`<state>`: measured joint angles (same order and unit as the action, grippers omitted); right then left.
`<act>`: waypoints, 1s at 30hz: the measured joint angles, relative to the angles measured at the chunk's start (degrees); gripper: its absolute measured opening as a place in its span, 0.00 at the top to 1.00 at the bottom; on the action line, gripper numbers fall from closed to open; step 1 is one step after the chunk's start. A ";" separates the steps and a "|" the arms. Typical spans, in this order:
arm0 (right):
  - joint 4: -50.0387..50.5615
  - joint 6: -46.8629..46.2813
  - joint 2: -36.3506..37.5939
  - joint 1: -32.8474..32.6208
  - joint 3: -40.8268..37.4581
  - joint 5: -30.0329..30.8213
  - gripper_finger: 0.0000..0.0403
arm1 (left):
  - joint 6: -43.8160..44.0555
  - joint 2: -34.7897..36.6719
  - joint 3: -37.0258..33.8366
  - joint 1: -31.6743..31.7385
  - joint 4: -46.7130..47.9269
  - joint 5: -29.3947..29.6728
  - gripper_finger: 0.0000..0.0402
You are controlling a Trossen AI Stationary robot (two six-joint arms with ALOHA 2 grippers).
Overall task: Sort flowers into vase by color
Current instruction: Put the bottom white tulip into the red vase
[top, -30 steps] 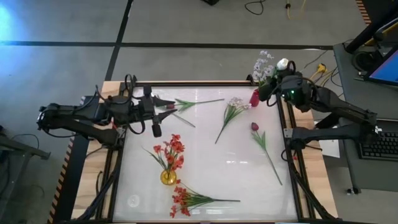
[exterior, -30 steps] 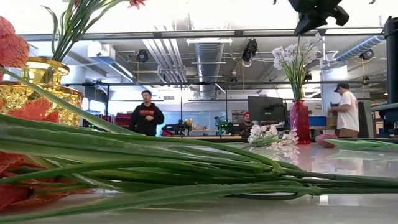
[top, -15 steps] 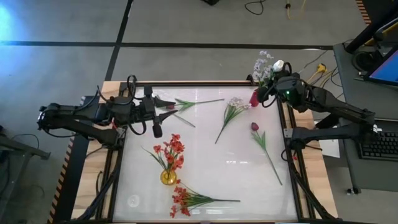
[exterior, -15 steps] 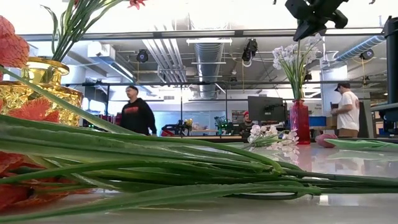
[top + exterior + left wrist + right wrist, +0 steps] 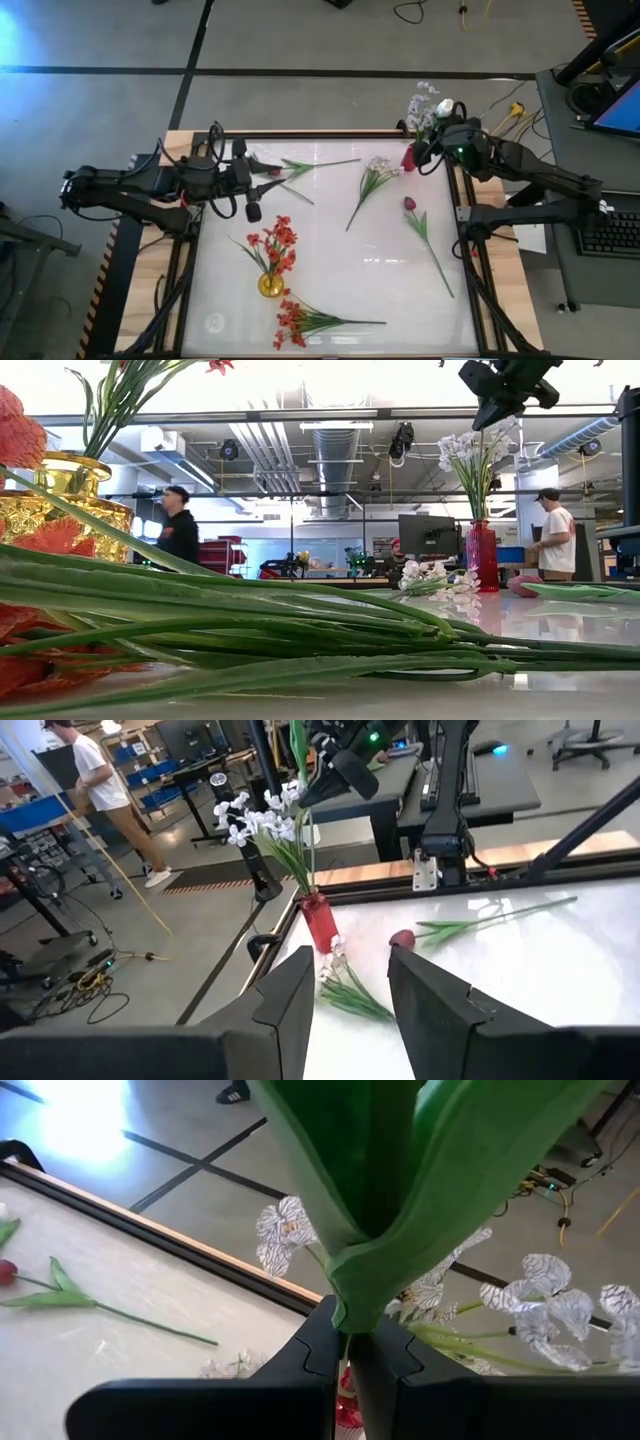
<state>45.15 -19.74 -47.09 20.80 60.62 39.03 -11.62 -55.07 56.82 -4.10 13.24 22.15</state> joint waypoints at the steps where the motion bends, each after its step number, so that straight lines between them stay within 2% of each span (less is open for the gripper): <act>1: -0.02 -0.19 0.00 0.00 -0.25 0.02 0.97 | -0.24 0.00 0.00 -0.02 0.26 0.00 0.71; 5: -0.08 -1.18 0.00 0.04 -1.10 0.03 0.97 | -1.37 0.00 0.00 -0.02 0.86 1.39 0.71; 14: -0.93 -2.23 0.00 0.81 -2.41 0.08 0.97 | -1.81 -0.02 0.00 0.00 1.39 13.51 0.71; 23: -1.18 -0.88 -0.34 4.54 -2.40 0.07 0.97 | -2.90 -0.02 0.00 0.00 1.41 14.45 0.71; 30: -1.20 -1.01 -3.44 5.46 -2.47 -0.04 0.97 | -2.92 -0.02 0.02 0.00 1.45 14.82 0.71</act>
<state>43.94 -20.76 -50.53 26.26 58.15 38.98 -14.55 -55.09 56.84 -4.10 14.70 36.97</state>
